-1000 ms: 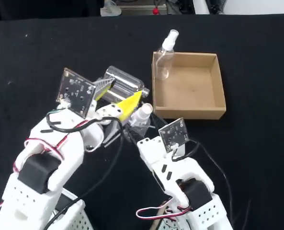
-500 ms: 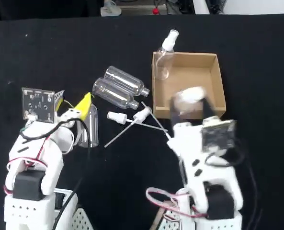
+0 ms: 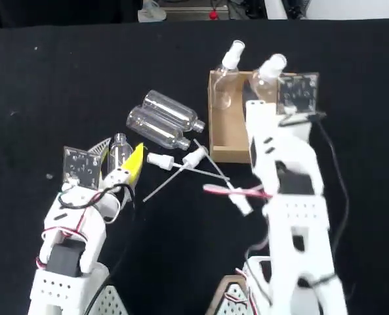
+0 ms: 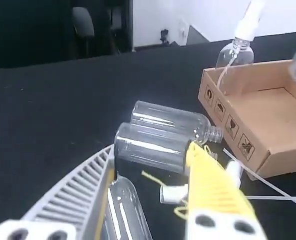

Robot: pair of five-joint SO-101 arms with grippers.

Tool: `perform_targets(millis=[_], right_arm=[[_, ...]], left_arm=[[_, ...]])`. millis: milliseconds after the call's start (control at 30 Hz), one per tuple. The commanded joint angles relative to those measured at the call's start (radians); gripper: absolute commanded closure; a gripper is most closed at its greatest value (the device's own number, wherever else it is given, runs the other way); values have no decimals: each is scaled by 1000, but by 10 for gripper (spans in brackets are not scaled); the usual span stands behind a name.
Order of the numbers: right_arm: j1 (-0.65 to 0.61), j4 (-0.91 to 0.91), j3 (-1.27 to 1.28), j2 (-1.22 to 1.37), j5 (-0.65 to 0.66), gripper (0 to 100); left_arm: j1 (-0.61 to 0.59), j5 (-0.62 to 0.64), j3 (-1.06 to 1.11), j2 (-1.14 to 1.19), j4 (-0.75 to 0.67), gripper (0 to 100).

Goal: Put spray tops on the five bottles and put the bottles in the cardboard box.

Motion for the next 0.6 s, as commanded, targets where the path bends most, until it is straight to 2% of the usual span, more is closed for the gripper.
perform_targets(millis=[0, 200, 567], right_arm=[[15, -216, -68, 166, 9, 988], [34, -423, -82, 374, 9, 988], [72, -437, -282, 639, 9, 988]], left_arm=[[13, -3, 16, -71, -26, 777], [13, -2, 21, -77, -26, 777], [13, -2, 21, -77, -26, 777]])
